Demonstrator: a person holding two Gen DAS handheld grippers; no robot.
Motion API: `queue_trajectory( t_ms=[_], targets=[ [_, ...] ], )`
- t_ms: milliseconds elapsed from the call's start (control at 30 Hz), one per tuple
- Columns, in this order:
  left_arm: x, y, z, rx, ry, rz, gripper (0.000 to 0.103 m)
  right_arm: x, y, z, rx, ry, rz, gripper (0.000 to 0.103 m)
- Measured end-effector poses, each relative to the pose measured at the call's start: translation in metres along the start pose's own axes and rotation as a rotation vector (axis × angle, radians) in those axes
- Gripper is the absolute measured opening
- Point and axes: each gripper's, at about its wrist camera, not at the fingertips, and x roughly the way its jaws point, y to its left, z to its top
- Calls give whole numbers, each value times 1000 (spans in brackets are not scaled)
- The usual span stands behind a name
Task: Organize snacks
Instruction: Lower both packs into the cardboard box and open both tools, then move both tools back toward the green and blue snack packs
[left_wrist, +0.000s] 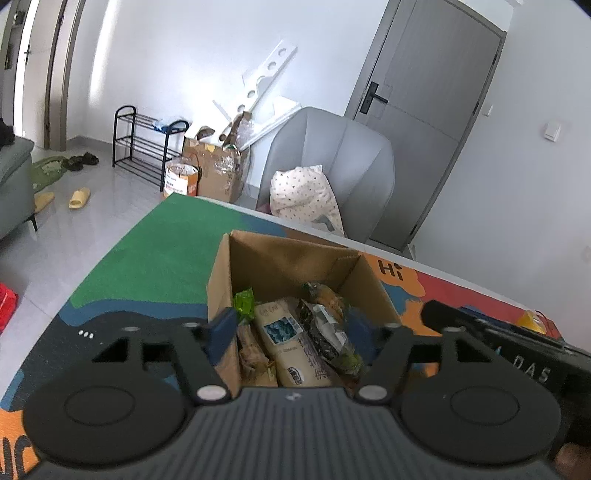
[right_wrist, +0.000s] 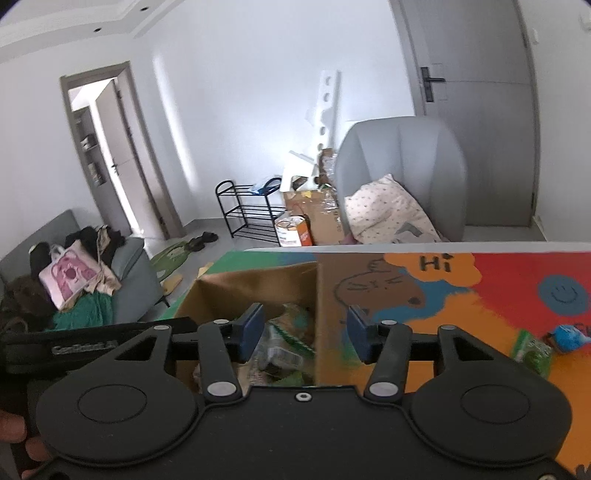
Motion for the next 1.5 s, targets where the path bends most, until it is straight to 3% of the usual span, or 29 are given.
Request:
queue_trajectory(
  t_ms=[67, 367, 600, 1067, 1500],
  targets=[
    [-2, -4, -1, 13, -13, 4, 84, -3, -5, -1, 7, 1, -19, 51],
    [1, -25, -7, 67, -3, -24, 94, -16, -26, -12, 43, 13, -75, 52],
    [2, -41, -15, 82, 12, -42, 96, -34, -41, -17, 60, 18, -95, 63],
    [3, -89, -27, 130, 20, -97, 96, -70, -90, -26, 130, -28, -176, 93],
    [17, -137, -34, 192, 47, -157, 96, -90, -141, -35, 214, -63, -242, 101]
  ],
)
